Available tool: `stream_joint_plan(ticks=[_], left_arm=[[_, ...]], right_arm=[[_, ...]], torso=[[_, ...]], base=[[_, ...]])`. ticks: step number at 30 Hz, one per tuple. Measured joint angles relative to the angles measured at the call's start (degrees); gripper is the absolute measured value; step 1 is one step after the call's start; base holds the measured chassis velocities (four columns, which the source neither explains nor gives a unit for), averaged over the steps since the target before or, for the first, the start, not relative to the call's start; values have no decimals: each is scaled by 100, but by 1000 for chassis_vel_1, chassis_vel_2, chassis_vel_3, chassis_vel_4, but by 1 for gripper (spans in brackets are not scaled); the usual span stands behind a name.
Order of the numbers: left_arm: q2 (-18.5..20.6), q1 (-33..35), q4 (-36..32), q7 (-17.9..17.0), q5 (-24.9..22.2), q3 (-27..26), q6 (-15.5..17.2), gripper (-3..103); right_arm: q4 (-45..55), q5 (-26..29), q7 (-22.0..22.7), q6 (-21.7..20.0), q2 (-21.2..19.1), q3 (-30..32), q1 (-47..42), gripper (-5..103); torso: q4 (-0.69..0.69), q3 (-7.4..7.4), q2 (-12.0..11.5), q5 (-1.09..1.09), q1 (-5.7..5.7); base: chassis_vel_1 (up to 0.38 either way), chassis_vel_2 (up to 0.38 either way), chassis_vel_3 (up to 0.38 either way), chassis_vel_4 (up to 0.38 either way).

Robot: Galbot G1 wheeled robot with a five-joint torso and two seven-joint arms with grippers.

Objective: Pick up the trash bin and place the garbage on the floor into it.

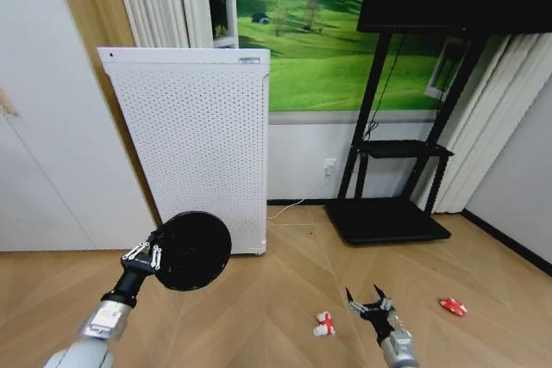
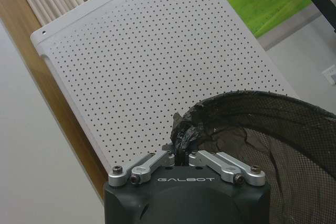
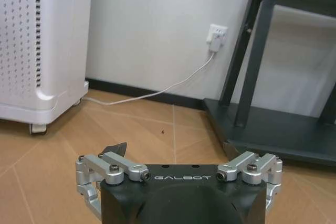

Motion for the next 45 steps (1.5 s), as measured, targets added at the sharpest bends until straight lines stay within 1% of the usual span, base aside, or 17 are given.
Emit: stream_joint_plan(ticks=[4, 6, 9, 11, 12, 14, 15, 18, 19, 21, 27, 29, 30, 31, 32, 34, 45], left_arm=[[-43, 20, 55, -2, 5, 4, -30, 6], [-85, 49, 153, -2, 40, 22, -75, 6], [-91, 73, 212, -2, 50, 37, -94, 6], [-89, 68, 306, -3, 66, 48, -98, 6], [-89, 68, 306, -3, 66, 48, -98, 6], [-71, 25, 363, -7, 69, 69, -98, 6], [-71, 25, 363, -7, 69, 69, -98, 6], [-60, -58, 415, -11, 89, 127, -62, 6], [-60, -58, 415, -11, 89, 127, -62, 6], [-67, -82, 437, -16, 134, 181, -47, 6], [-99, -78, 437, -27, 169, 205, -42, 6], [-101, -63, 454, -52, 200, 217, -42, 6], [-101, -63, 454, -52, 200, 217, -42, 6], [-111, -54, 467, -55, 218, 221, -43, 6], [-119, -48, 472, -59, 225, 223, -43, 6], [-126, -39, 473, -63, 239, 225, -44, 6], [-260, -39, 553, -135, 520, 386, -94, 6]], right_arm=[[-62, 59, 84, -76, -161, -212, -22, 100], [-197, 317, 194, -212, -414, -569, -31, 100], [-321, 450, 279, -294, -563, -807, -3, 100], [-492, 660, 300, -377, -779, -1181, 88, 100], [-492, 660, 300, -377, -779, -1181, 88, 100], [-593, 942, 297, -514, -954, -1523, 164, 100], [-593, 942, 297, -514, -954, -1523, 164, 100], [-767, 1089, 304, -731, -1082, -1944, 326, 100], [-767, 1089, 304, -731, -1082, -1944, 326, 100], [-979, 1074, 265, -705, -1061, -2146, 521, 100], [-1306, 1098, 269, -663, -914, -2288, 821, 100], [-1748, 974, 268, -591, -663, -2311, 1064, 100], [-1748, 974, 268, -591, -663, -2311, 1064, 100], [-2089, 882, 277, -524, -485, -2318, 1195, 100], [-2263, 844, 282, -496, -398, -2325, 1256, 100], [-2391, 823, 296, -479, -330, -2344, 1305, 100], [-2482, 709, 422, -468, -247, -2495, 1433, 100]], torso=[[-3, 0, 0, 2, 0], [-8, 0, 0, 2, 0], [-7, 0, 0, 1, 0], [0, 0, 0, 0, 0], [0, 0, 0, 0, 0], [-1, 0, 0, 0, 0], [-1, 0, 0, 0, 0], [-5, 0, 1, 0, 0], [-5, 0, 1, 0, 0], [-4, 0, 0, 1, 0], [-3, 0, 0, 0, 0], [-3, 0, 0, -2, 0], [-3, 0, 0, -2, 0], [-3, 0, 0, 2, 0], [-3, 0, 0, 3, 0], [-3, 0, 0, 1, 0], [-3, 0, 0, -1, 0]], base=[[-73, 18, 86, 27], [-60, -25, 46, 40], [0, 0, 0, 0], [28, 4, -7, 8], [56, 8, -14, 16], [28, 7, -19, 8], [0, 0, 0, 0], [0, 0, 0, 0], [0, 0, 0, 0], [0, 0, 0, 0], [0, 0, 0, 0], [0, 0, 0, 0], [0, 0, 0, 0], [0, 0, 0, 0], [0, 0, 0, 0], [0, 0, 0, 0], [0, 0, 0, 0]])
